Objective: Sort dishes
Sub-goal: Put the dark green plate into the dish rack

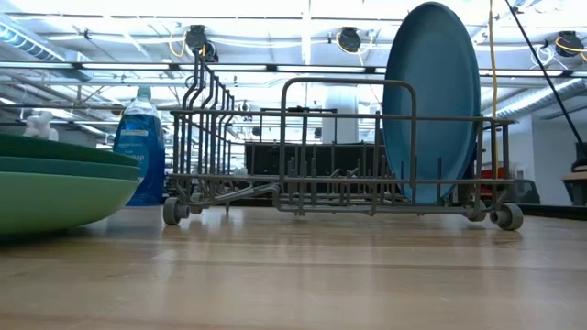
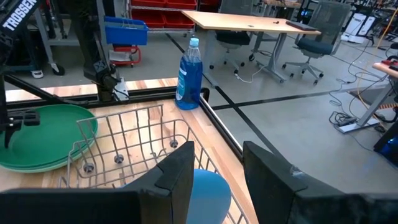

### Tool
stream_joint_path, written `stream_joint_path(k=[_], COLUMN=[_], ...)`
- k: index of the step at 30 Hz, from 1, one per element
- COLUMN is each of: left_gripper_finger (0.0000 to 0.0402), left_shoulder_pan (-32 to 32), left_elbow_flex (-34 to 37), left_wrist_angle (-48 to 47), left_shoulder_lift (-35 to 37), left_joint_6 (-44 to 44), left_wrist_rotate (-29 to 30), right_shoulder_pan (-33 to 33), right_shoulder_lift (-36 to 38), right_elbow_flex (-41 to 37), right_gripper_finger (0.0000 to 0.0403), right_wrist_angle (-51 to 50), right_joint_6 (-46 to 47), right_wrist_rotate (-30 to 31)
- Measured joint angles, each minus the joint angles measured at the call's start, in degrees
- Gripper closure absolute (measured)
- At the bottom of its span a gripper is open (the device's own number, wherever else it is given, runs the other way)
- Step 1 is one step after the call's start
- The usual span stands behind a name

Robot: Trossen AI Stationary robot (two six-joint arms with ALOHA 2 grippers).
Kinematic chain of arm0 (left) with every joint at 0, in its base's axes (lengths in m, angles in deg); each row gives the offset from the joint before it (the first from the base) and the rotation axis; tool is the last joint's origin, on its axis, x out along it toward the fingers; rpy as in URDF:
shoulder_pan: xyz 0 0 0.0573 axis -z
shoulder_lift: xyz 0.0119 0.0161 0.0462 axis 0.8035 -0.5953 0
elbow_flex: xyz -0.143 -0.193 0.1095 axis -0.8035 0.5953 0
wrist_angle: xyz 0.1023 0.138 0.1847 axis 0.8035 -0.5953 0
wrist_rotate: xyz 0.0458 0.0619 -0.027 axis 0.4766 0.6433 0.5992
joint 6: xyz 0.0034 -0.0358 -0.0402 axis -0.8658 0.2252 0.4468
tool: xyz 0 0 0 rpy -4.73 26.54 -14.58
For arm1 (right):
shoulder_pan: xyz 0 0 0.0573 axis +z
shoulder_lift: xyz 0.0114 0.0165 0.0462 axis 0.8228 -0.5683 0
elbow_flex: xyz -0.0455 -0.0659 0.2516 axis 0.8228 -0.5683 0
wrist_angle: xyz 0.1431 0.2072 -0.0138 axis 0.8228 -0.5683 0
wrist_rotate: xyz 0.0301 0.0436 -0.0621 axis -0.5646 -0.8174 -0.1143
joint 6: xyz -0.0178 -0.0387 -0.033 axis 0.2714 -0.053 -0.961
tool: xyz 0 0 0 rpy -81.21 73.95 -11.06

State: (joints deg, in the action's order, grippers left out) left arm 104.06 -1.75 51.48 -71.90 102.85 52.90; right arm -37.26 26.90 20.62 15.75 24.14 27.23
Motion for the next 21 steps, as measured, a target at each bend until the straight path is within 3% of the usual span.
stream_joint_path(k=[9, 21], left_gripper_finger=[0.0239, 0.034], left_shoulder_pan=[0.0, 0.0], left_elbow_flex=[0.0, -0.1], left_wrist_angle=[-0.8, -1.6], left_shoulder_lift=[0.0, 0.1], left_joint_6=[0.0, -0.4], left_wrist_rotate=[0.0, -0.4], right_shoulder_pan=[0.0, 0.0], right_shoulder_lift=[0.0, 0.0], right_elbow_flex=[0.0, 0.0], right_gripper_finger=[0.0273, 0.0273], right_wrist_angle=[0.0, 0.9], right_joint_6=[0.1, -0.4], right_wrist_rotate=[0.0, 0.0])
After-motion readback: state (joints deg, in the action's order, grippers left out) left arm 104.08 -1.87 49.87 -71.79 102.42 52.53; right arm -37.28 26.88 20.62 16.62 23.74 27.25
